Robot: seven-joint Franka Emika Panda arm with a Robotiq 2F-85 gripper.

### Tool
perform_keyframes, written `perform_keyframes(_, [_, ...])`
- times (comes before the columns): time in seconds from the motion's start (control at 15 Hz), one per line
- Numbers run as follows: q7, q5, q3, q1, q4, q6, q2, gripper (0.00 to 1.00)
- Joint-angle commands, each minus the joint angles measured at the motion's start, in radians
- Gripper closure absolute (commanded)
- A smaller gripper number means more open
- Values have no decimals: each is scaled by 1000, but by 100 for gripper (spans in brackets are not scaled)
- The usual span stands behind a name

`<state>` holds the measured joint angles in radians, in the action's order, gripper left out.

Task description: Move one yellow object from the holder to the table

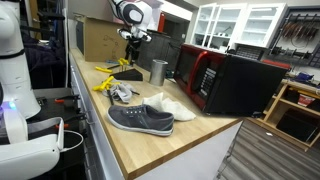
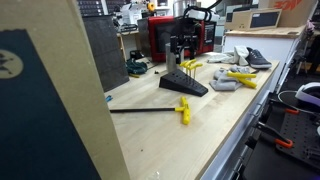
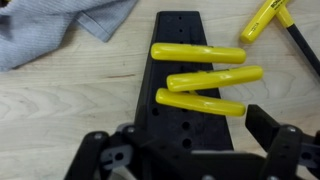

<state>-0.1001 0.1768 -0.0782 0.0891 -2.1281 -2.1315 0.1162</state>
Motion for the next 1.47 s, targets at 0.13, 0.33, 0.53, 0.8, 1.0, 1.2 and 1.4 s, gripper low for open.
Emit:
perform_keyframes(0.13, [-22, -27, 1, 0, 25, 57, 2, 0])
perform_keyframes(0.33, [-35, -41, 2, 1, 24, 69, 1, 0])
perform_keyframes(0.53, [-49, -57, 3, 2, 24, 79, -2, 0])
perform_keyframes(0.8, [-79, -83, 4, 2, 24, 91, -6, 0])
perform_keyframes(1.0, [-97, -82, 3, 3, 21, 90, -9, 0])
perform_keyframes(1.2, [-85, -59, 0, 2, 15, 77, -10, 0])
perform_keyframes(1.4, [-94, -59, 0, 3, 14, 74, -9, 0])
